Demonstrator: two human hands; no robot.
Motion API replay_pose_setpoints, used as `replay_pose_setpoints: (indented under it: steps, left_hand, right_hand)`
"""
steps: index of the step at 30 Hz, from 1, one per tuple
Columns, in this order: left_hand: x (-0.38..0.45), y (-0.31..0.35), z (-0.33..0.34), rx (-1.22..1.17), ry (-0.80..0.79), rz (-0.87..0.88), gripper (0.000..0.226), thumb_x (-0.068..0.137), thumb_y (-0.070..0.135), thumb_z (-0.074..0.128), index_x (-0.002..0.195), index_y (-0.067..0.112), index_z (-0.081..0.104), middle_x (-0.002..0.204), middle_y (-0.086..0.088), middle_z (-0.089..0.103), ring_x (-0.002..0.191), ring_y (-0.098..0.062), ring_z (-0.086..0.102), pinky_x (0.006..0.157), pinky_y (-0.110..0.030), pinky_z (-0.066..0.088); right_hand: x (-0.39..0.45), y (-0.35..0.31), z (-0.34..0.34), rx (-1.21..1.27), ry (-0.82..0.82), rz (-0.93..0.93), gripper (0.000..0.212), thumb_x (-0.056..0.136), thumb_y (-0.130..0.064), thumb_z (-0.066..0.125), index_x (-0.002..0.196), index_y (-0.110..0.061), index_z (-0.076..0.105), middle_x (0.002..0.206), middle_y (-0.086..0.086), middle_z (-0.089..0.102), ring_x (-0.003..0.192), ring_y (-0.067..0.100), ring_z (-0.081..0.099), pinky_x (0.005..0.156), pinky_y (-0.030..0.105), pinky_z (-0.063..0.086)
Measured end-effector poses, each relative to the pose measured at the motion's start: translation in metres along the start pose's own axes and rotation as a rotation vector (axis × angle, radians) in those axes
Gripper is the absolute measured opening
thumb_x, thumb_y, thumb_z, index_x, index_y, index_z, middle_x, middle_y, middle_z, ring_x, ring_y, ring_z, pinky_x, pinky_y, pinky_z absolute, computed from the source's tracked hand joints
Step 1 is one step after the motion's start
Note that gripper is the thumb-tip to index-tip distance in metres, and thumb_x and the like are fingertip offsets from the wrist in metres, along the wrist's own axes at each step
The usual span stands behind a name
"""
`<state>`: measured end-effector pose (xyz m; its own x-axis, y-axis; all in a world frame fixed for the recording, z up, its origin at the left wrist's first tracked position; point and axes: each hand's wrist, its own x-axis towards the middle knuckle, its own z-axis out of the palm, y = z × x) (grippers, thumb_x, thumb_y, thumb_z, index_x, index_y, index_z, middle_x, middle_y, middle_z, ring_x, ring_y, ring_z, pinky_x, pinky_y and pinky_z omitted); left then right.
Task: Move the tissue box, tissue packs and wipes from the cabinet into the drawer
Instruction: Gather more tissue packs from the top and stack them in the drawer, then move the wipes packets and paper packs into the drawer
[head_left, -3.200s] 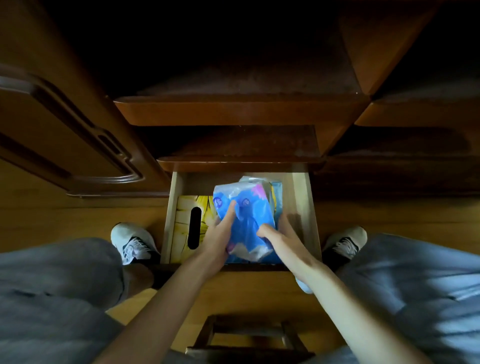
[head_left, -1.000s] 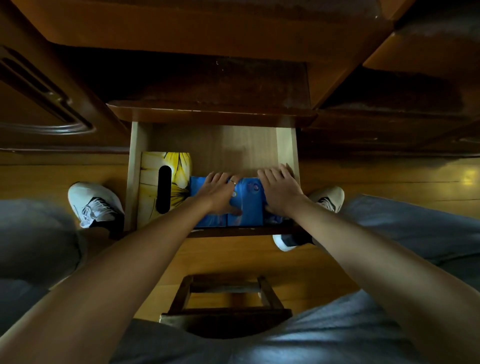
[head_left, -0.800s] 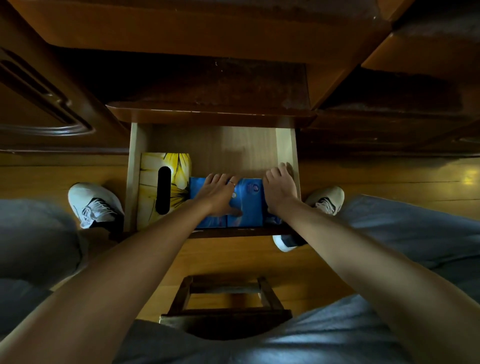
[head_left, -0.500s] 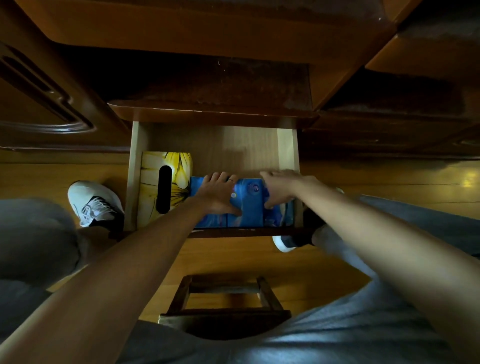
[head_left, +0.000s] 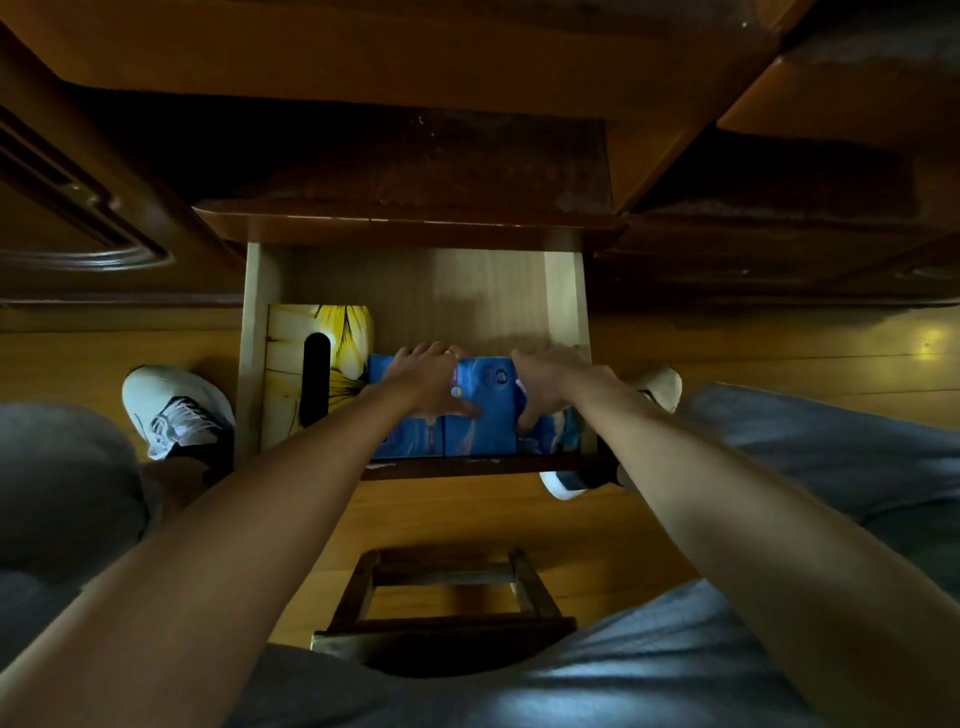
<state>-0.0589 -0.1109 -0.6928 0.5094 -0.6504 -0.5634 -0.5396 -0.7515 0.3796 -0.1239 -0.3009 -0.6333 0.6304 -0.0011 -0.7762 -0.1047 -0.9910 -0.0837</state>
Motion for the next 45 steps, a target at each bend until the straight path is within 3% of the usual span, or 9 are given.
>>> replay_pose_setpoints:
  steps: [6,11,21,25,29,33,37,41,45]
  left_hand:
    - [0.003,0.000,-0.003,0.038,-0.075,-0.031,0.112,0.065,0.085,0.063,0.153,0.022,0.033,0.153,-0.004,0.045,0.139,-0.029,0.042,0.109,-0.049,0.034]
    - [0.002,0.002,-0.009,0.060,-0.071,-0.060,0.111,0.057,0.089,0.066,0.144,0.025,0.045,0.132,-0.004,0.065,0.113,-0.028,0.063,0.079,-0.038,0.047]
    - [-0.007,0.006,-0.013,0.121,-0.068,-0.066,0.109,0.061,0.089,0.064,0.147,0.026,0.042,0.139,-0.006,0.060,0.120,-0.029,0.059,0.092,-0.045,0.049]
    - [-0.012,0.008,-0.019,0.166,-0.103,-0.060,0.115,0.067,0.089,0.059,0.155,0.021,0.029,0.158,-0.009,0.040,0.140,-0.035,0.042,0.109,-0.050,0.038]
    - [-0.027,0.018,-0.043,0.217,0.116,0.013,0.093,0.088,0.080,0.041,0.154,0.016,0.031,0.157,-0.011,0.039,0.142,-0.031,0.038,0.114,-0.046,0.033]
    - [-0.052,0.042,-0.099,0.136,0.271,0.086,0.071,0.092,0.063,0.052,0.152,0.027,0.037,0.150,-0.006,0.046,0.133,-0.027,0.049,0.103,-0.043,0.044]
    - [-0.095,0.068,-0.165,0.159,0.390,0.163,0.040,0.098,0.047,0.051,0.135,0.034,0.057,0.138,0.006,0.057,0.106,-0.015,0.065,0.079,-0.031,0.050]
    - [-0.156,0.102,-0.232,0.288,0.755,0.286,0.027,0.099,0.038,0.054,0.124,0.034,0.064,0.120,0.007,0.068,0.096,-0.014,0.070,0.070,-0.028,0.056]
    - [-0.209,0.128,-0.301,0.357,1.182,0.511,0.021,0.095,0.020,0.058,0.111,0.020,0.072,0.107,-0.001,0.073,0.103,-0.022,0.067,0.076,-0.035,0.058]
  right_hand:
    - [0.001,0.005,-0.004,-0.316,0.015,0.009,0.088,0.076,-0.067,0.070,0.142,-0.015,0.045,0.144,0.009,0.051,0.131,0.028,0.047,0.111,0.048,0.032]
    - [-0.007,0.011,0.011,-0.556,0.099,-0.046,0.085,0.083,-0.074,0.052,0.140,-0.012,0.044,0.131,0.009,0.062,0.121,0.028,0.056,0.113,0.047,0.026]
    - [0.000,0.006,0.015,-0.445,0.099,-0.045,0.059,0.088,-0.065,0.051,0.119,-0.015,0.059,0.106,0.001,0.069,0.109,0.022,0.062,0.119,0.054,0.011]
    - [0.005,0.002,0.007,-0.391,0.150,-0.007,0.080,0.087,-0.063,0.050,0.145,-0.010,0.040,0.128,0.008,0.064,0.124,0.026,0.057,0.118,0.057,0.004]
    - [-0.015,0.000,-0.010,-0.262,0.291,0.056,0.080,0.090,-0.051,0.051,0.154,-0.010,0.027,0.152,0.015,0.044,0.143,0.031,0.036,0.120,0.050,0.009]
    - [-0.052,-0.002,-0.047,-0.137,0.348,0.099,0.051,0.094,-0.048,0.052,0.134,-0.016,0.057,0.133,0.009,0.061,0.127,0.028,0.051,0.106,0.044,0.036]
    - [-0.108,-0.007,-0.084,0.045,0.443,0.085,0.041,0.098,-0.042,0.054,0.132,-0.020,0.061,0.128,0.005,0.066,0.116,0.026,0.061,0.094,0.039,0.050]
    - [-0.181,-0.006,-0.137,0.123,0.785,0.093,0.027,0.097,-0.042,0.056,0.121,-0.035,0.067,0.115,-0.006,0.072,0.103,0.019,0.068,0.077,0.031,0.049]
    - [-0.257,0.001,-0.190,0.050,1.341,0.038,0.017,0.094,-0.036,0.055,0.102,-0.031,0.069,0.072,-0.007,0.070,0.069,0.019,0.069,0.056,0.027,0.044]
